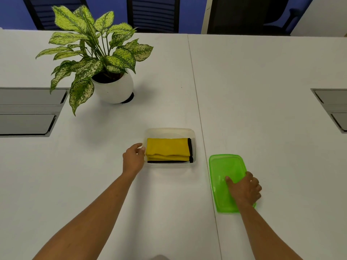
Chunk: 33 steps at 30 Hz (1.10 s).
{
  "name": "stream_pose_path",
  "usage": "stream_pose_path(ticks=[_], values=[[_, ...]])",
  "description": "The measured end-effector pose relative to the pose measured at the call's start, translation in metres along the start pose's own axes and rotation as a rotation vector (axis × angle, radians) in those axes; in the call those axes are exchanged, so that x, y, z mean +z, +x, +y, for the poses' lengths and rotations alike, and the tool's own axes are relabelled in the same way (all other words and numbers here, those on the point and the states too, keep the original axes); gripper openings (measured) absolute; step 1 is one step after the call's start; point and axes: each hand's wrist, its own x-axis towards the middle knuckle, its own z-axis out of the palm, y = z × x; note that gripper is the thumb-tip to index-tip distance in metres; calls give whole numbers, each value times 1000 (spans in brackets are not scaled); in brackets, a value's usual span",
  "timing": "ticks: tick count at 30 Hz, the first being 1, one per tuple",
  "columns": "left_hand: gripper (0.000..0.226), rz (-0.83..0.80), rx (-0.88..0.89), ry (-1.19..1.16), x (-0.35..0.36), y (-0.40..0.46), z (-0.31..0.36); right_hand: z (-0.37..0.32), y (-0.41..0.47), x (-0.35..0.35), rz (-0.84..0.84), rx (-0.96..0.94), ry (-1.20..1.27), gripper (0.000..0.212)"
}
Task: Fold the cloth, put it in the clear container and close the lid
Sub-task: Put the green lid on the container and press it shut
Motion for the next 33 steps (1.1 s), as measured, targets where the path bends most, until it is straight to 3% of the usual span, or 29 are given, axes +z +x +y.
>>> stream_pose_path(ticks=[10,12,15,18,23,29,33], values=[[38,-49,-41,-55,-6,1,0,-1,3,-8,-61,45,62,106],[38,-49,-40,-57,-6,0,1,-6,7,-14,-88,68,116,96],[37,-39,-22,-41,-6,0,1,-24,12,-29,-106,13,156,66],[37,-41,-13,-25,-6,-1,0,-53,11,-48,-16,-70,214,36],[39,-72,-43,-51,-6,2,-1,-110,-8,-67,192,-380,328,13],[36,-88,-99,-122,-6,6,-3,-155,-50,-44,253,-940,286,46],[31,-102,-133,-199,-6,8,-7,-166,-73,-15,275,-1096,6,54]])
